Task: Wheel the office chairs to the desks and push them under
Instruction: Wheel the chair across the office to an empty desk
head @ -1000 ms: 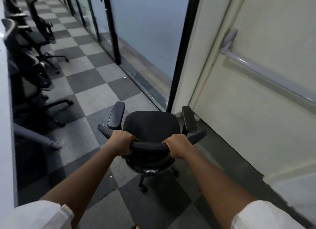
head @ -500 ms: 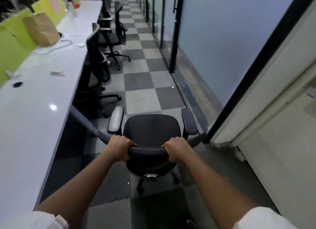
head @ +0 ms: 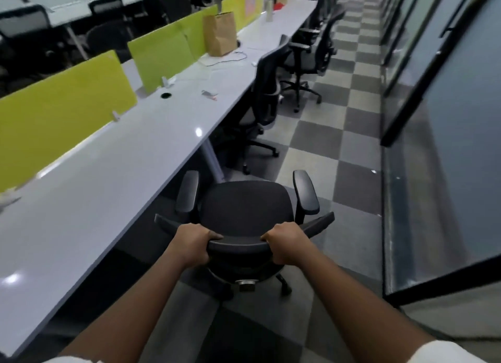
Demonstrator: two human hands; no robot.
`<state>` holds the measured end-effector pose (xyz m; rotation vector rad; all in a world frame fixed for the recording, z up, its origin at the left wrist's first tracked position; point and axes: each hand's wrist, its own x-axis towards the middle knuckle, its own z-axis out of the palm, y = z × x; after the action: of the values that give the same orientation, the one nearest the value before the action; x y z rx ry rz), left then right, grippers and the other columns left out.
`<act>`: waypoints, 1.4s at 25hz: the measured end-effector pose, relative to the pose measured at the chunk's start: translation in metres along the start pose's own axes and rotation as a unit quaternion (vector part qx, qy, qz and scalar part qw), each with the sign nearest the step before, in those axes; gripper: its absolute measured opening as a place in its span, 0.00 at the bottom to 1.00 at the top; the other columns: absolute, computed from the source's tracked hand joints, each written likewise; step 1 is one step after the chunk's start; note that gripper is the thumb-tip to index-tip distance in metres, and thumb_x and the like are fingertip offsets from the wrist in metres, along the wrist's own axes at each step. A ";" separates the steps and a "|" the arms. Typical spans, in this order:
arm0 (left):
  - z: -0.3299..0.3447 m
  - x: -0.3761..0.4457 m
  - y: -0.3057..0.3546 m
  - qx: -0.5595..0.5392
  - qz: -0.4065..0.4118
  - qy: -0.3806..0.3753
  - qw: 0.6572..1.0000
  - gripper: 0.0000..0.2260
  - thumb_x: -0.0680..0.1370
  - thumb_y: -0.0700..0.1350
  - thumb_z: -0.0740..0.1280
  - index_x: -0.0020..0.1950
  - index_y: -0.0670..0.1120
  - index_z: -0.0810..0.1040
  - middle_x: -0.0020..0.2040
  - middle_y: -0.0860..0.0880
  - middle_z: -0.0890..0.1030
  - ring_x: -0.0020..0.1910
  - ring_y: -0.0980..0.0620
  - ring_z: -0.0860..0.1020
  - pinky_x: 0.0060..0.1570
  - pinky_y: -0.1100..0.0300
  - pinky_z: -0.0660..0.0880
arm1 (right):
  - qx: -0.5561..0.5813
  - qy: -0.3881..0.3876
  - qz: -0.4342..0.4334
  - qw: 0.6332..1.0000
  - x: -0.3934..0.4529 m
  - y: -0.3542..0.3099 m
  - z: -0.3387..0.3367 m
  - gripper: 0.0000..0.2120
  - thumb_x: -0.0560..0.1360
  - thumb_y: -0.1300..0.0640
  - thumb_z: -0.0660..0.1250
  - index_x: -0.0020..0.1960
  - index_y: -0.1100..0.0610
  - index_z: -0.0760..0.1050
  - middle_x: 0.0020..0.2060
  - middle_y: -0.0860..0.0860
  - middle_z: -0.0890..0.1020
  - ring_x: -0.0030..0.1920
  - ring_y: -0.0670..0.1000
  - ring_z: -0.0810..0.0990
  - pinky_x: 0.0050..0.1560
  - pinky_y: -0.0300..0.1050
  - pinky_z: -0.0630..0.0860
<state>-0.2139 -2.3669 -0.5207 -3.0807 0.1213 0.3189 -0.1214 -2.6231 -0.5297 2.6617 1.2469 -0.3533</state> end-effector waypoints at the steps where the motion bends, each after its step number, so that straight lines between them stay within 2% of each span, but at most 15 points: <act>1: 0.001 -0.002 -0.003 -0.006 -0.015 -0.002 1.000 0.28 0.68 0.51 0.67 0.67 0.69 0.76 0.56 0.62 0.84 0.57 0.57 0.81 0.52 0.62 0.74 | -0.001 0.002 -0.017 1.000 0.010 0.003 -0.005 0.20 0.67 0.51 0.66 0.58 0.48 0.82 0.44 0.50 0.85 0.42 0.56 0.82 0.43 0.49 0.80; 4: 0.005 -0.004 -0.015 -0.021 -0.059 0.004 0.998 0.29 0.68 0.51 0.66 0.68 0.69 0.75 0.57 0.61 0.83 0.57 0.57 0.80 0.53 0.62 0.73 | -0.026 0.015 -0.062 0.998 0.037 0.006 -0.014 0.20 0.67 0.52 0.66 0.58 0.48 0.82 0.43 0.49 0.85 0.41 0.55 0.82 0.44 0.50 0.81; 7: 0.007 -0.003 -0.015 -0.036 -0.070 -0.004 0.997 0.29 0.69 0.50 0.65 0.69 0.67 0.75 0.59 0.61 0.83 0.59 0.56 0.80 0.56 0.61 0.74 | -0.024 0.007 -0.091 0.996 0.047 0.012 -0.016 0.19 0.69 0.51 0.66 0.58 0.47 0.82 0.42 0.48 0.85 0.42 0.54 0.82 0.45 0.50 0.81; 11: 0.005 0.004 0.001 -0.034 -0.084 -0.015 0.996 0.29 0.70 0.48 0.66 0.70 0.65 0.75 0.61 0.59 0.82 0.60 0.55 0.80 0.59 0.59 0.74 | -0.017 0.027 -0.122 0.992 0.046 0.033 -0.010 0.16 0.71 0.50 0.67 0.58 0.46 0.81 0.40 0.47 0.84 0.40 0.51 0.82 0.43 0.46 0.79; 16: -0.001 0.010 0.051 -0.045 -0.123 -0.024 0.991 0.27 0.71 0.49 0.66 0.70 0.63 0.75 0.61 0.57 0.83 0.60 0.52 0.80 0.61 0.56 0.75 | -0.022 0.017 -0.181 0.983 0.037 0.073 -0.015 0.18 0.74 0.49 0.67 0.63 0.45 0.80 0.46 0.46 0.85 0.46 0.50 0.83 0.48 0.44 0.77; 20: -0.008 0.017 0.107 -0.045 -0.200 -0.035 0.978 0.27 0.71 0.49 0.67 0.70 0.62 0.75 0.61 0.55 0.83 0.61 0.50 0.80 0.60 0.55 0.74 | -0.058 0.004 -0.234 0.971 0.038 0.116 -0.018 0.21 0.72 0.49 0.66 0.64 0.44 0.79 0.47 0.47 0.85 0.48 0.52 0.83 0.48 0.46 0.79; 25: -0.012 0.030 0.156 -0.058 -0.292 -0.046 0.954 0.27 0.72 0.49 0.67 0.71 0.65 0.74 0.61 0.58 0.82 0.61 0.53 0.79 0.59 0.57 0.74 | -0.096 0.015 -0.310 0.946 0.054 0.150 -0.024 0.20 0.72 0.52 0.67 0.63 0.43 0.80 0.47 0.49 0.85 0.47 0.55 0.83 0.47 0.49 0.80; 30: -0.005 0.020 0.175 -0.057 -0.370 -0.055 0.926 0.27 0.72 0.54 0.67 0.70 0.69 0.72 0.59 0.60 0.82 0.59 0.54 0.80 0.55 0.58 0.75 | -0.125 0.010 -0.363 0.923 0.075 0.144 -0.028 0.22 0.73 0.53 0.67 0.67 0.42 0.79 0.50 0.50 0.85 0.50 0.55 0.83 0.50 0.53 0.81; 35: -0.013 -0.002 0.150 -0.062 -0.434 -0.081 0.895 0.23 0.73 0.59 0.67 0.67 0.73 0.72 0.57 0.62 0.82 0.57 0.56 0.80 0.52 0.59 0.74 | -0.147 0.046 -0.404 0.902 0.103 0.101 -0.040 0.17 0.73 0.52 0.66 0.60 0.44 0.81 0.47 0.48 0.84 0.48 0.55 0.83 0.46 0.49 0.78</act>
<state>-0.2255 -2.5169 -0.5122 -2.8164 -1.2658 0.5185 0.0264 -2.6014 -0.5145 1.8145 2.1934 -0.1167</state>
